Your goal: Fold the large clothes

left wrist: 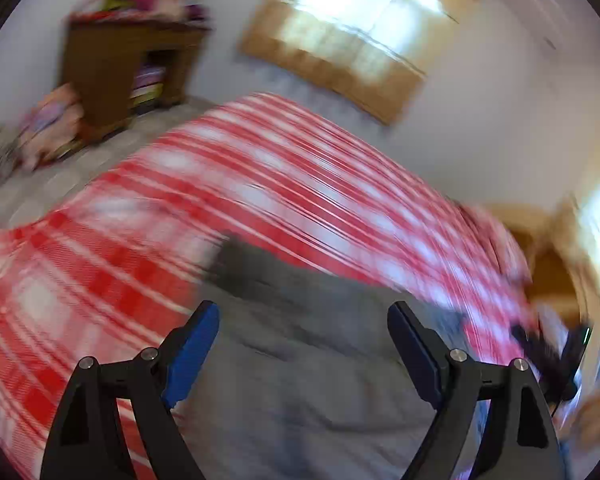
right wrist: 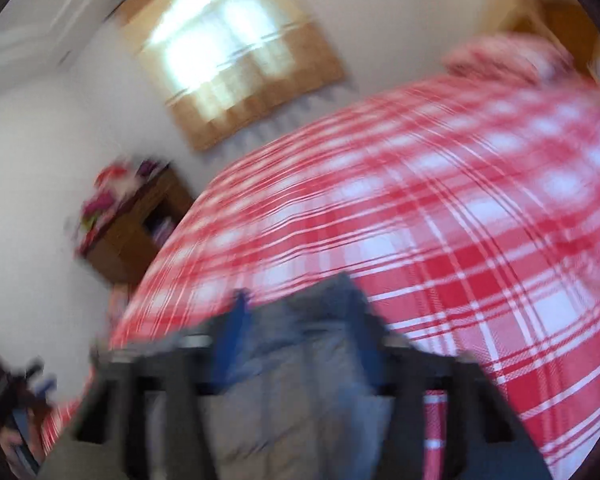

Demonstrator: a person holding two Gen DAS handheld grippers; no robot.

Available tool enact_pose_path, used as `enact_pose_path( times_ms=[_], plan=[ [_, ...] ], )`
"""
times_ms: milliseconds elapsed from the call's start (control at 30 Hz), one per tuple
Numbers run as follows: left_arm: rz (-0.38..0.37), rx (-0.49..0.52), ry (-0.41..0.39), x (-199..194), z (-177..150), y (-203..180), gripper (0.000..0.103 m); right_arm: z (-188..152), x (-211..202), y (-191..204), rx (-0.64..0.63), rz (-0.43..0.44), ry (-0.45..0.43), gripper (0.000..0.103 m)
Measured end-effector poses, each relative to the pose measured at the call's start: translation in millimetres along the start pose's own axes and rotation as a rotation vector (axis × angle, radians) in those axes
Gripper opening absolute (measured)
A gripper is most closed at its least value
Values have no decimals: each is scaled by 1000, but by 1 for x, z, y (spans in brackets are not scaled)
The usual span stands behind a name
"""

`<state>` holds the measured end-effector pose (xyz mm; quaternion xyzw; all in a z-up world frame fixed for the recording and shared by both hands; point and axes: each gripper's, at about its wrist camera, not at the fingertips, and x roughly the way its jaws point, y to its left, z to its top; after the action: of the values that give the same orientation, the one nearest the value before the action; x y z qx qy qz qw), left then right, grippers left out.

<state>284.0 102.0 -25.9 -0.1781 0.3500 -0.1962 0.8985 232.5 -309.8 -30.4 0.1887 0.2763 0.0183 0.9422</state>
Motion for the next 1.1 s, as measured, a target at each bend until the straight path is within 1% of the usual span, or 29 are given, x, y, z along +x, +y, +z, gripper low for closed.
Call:
enact_pose_path(
  times_ms=[33, 100, 133, 167, 233, 300, 333, 367, 400, 467, 500, 533, 600, 633, 733, 900, 1033, 1100],
  plan=[
    [-16, 41, 16, 9, -10, -23, 86, -5, -2, 19, -50, 18, 8, 20],
    [-42, 106, 60, 30, -30, -57, 86, -17, 3, 48, -120, 54, 26, 20],
    [-41, 128, 74, 42, -35, -71, 86, -24, 8, 63, -139, 69, 42, 20],
    [-29, 148, 83, 54, -43, -85, 86, -29, 14, 72, -144, 76, 52, 20],
    [-13, 169, 79, 71, -49, -101, 86, -40, 34, 90, -166, 78, 85, 20],
    [39, 198, 68, 85, -53, -110, 86, -48, 57, 97, -177, 63, 116, 20],
    [72, 216, 61, 93, -56, -112, 86, -53, 70, 100, -174, 72, 140, 20],
    [101, 221, 58, 98, -58, -110, 86, -57, 80, 98, -169, 62, 154, 16],
    [125, 210, 66, 106, -60, -103, 86, -62, 93, 96, -166, 59, 171, 17],
    [119, 137, 105, 120, -64, -81, 86, -74, 113, 86, -160, 50, 204, 17],
    [114, 101, 108, 125, -67, -69, 86, -80, 116, 85, -155, 52, 211, 17],
    [115, 91, 99, 128, -69, -62, 86, -85, 123, 79, -140, 58, 216, 14],
    [133, 129, 70, 134, -75, -60, 86, -88, 125, 75, -125, 70, 204, 13],
    [151, 150, 57, 138, -79, -62, 86, -90, 127, 76, -135, 61, 197, 13],
    [185, 149, 30, 148, -86, -61, 86, -99, 131, 84, -184, 17, 186, 13],
    [173, 119, 65, 164, -84, -53, 87, -99, 141, 73, -134, 27, 228, 13],
    [170, 109, 74, 165, -85, -53, 87, -99, 142, 68, -112, 33, 250, 12],
    [172, 108, 78, 165, -85, -53, 87, -95, 143, 66, -104, 39, 279, 10]
  ],
)
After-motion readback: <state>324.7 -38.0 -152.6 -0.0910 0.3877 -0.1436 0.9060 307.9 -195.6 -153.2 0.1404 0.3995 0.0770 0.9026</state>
